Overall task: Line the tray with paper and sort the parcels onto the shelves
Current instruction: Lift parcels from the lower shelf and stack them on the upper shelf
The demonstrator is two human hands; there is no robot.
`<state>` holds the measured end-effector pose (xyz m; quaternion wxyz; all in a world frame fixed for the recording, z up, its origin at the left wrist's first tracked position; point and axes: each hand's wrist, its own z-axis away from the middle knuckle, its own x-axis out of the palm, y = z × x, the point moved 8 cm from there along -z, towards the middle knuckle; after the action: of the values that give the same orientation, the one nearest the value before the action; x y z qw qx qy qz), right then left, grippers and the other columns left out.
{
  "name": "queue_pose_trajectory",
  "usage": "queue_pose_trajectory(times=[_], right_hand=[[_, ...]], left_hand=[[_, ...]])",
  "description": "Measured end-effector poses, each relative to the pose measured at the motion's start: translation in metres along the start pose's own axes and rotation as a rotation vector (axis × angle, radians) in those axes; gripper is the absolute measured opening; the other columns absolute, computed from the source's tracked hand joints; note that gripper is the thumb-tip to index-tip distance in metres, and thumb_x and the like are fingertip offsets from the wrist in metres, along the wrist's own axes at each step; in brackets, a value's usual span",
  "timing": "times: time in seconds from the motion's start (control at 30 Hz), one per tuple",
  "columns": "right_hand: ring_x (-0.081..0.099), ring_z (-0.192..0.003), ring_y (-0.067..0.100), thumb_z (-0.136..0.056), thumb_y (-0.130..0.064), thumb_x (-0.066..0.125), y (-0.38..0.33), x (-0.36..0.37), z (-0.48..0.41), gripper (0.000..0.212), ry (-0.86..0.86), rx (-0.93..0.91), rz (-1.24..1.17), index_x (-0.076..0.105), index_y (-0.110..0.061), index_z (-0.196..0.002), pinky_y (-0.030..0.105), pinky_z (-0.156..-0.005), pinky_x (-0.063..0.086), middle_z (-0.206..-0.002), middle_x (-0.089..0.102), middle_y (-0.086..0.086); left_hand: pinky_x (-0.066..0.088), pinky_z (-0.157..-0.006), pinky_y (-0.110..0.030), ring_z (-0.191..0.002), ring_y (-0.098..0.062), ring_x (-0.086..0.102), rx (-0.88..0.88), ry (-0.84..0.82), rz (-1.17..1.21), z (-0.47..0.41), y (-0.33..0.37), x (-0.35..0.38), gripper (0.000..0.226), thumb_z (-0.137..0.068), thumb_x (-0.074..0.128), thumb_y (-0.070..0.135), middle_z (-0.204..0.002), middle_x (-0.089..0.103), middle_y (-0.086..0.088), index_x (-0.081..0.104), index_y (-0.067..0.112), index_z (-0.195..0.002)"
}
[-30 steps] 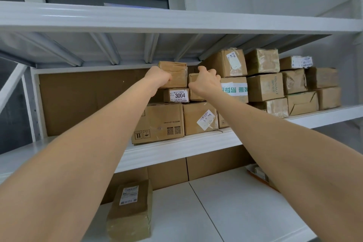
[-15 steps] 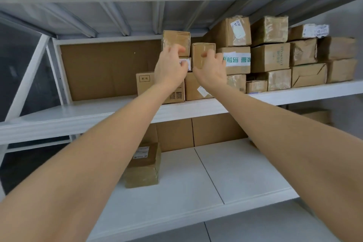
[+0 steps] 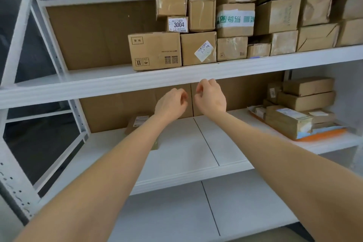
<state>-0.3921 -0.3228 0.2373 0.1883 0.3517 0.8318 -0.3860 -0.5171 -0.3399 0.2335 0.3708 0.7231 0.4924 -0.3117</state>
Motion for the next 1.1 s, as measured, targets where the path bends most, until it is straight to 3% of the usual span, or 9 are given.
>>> queue_pose_trajectory(times=[0.1,0.23,0.43,0.57,0.67,0.73,0.9,1.0,1.1], right_hand=[[0.046,-0.111,0.025,-0.091,-0.016,0.053,0.014,0.043,0.006,0.022,-0.135,0.076,0.009,0.055,-0.017,-0.113,0.034,-0.077,0.046,-0.122,0.046,0.006],[0.042,-0.125,0.032,-0.091,-0.030,0.058,0.042,0.122,0.017,0.049,-0.431,0.290,-0.046,0.044,-0.017,-0.136,0.040,-0.098,0.044,-0.136,0.037,0.011],[0.039,-0.135,0.033,-0.093,-0.048,0.057,0.050,0.222,0.015,0.077,-0.642,0.477,-0.190,0.025,-0.011,-0.152,0.041,-0.108,0.037,-0.155,0.024,0.013],[0.036,-0.138,0.035,-0.093,-0.054,0.053,0.042,0.279,0.011,0.083,-0.720,0.569,-0.285,0.019,-0.009,-0.153,0.046,-0.109,0.035,-0.156,0.027,0.014],[0.039,-0.136,0.036,-0.093,-0.055,0.052,0.033,0.319,0.008,0.084,-0.763,0.633,-0.357,0.018,-0.008,-0.153,0.045,-0.106,0.038,-0.155,0.030,0.014],[0.041,-0.134,0.035,-0.094,-0.054,0.053,0.028,0.339,0.005,0.083,-0.773,0.671,-0.411,0.019,-0.007,-0.153,0.043,-0.104,0.039,-0.155,0.031,0.014],[0.042,-0.135,0.033,-0.095,-0.049,0.054,0.023,0.373,0.000,0.076,-0.782,0.726,-0.512,0.026,-0.004,-0.150,0.039,-0.105,0.037,-0.151,0.039,0.014],[0.042,-0.134,0.032,-0.096,-0.047,0.054,0.026,0.383,-0.002,0.073,-0.777,0.735,-0.513,0.029,-0.003,-0.148,0.039,-0.106,0.037,-0.148,0.041,0.014],[0.050,-0.125,0.029,-0.096,-0.047,0.054,0.036,0.387,-0.003,0.067,-0.764,0.758,-0.507,0.036,-0.005,-0.144,0.038,-0.102,0.042,-0.139,0.050,0.012]], left_hand=[[0.047,-0.087,-0.036,-0.106,-0.024,0.056,-0.171,-0.157,0.016,0.006,-0.049,0.032,0.033,-0.093,0.053,0.029,-0.121,0.051,-0.007,0.055,0.017,-0.124],[0.045,-0.096,-0.036,-0.116,-0.028,0.053,-0.395,-0.275,0.077,0.010,-0.125,0.064,0.044,-0.094,0.053,0.033,-0.134,0.049,-0.013,0.050,0.011,-0.132],[0.041,-0.090,-0.032,-0.123,-0.031,0.047,-0.576,-0.328,0.064,-0.002,-0.229,0.095,0.050,-0.096,0.049,0.034,-0.137,0.049,-0.012,0.042,0.007,-0.138],[0.042,-0.101,-0.039,-0.125,-0.033,0.044,-0.706,-0.299,0.044,-0.009,-0.291,0.108,0.052,-0.097,0.050,0.033,-0.135,0.044,-0.018,0.038,0.002,-0.137],[0.045,-0.087,-0.033,-0.117,-0.033,0.052,-0.790,-0.305,0.078,-0.012,-0.330,0.121,0.046,-0.095,0.054,0.032,-0.124,0.052,-0.008,0.045,0.000,-0.128],[0.043,-0.079,-0.032,-0.113,-0.031,0.055,-0.813,-0.327,0.108,-0.015,-0.352,0.133,0.052,-0.093,0.054,0.038,-0.129,0.053,-0.010,0.047,0.004,-0.132],[0.047,-0.083,-0.036,-0.111,-0.029,0.058,-0.878,-0.358,0.213,-0.021,-0.428,0.190,0.072,-0.076,0.056,0.055,-0.134,0.055,-0.007,0.044,0.020,-0.138],[0.045,-0.091,-0.038,-0.116,-0.030,0.056,-0.900,-0.333,0.269,-0.021,-0.412,0.183,0.070,-0.081,0.059,0.052,-0.136,0.054,-0.008,0.044,0.017,-0.139],[0.042,-0.086,-0.034,-0.115,-0.030,0.055,-0.911,-0.319,0.334,-0.026,-0.392,0.181,0.052,-0.090,0.056,0.044,-0.130,0.058,-0.008,0.052,0.016,-0.134]])
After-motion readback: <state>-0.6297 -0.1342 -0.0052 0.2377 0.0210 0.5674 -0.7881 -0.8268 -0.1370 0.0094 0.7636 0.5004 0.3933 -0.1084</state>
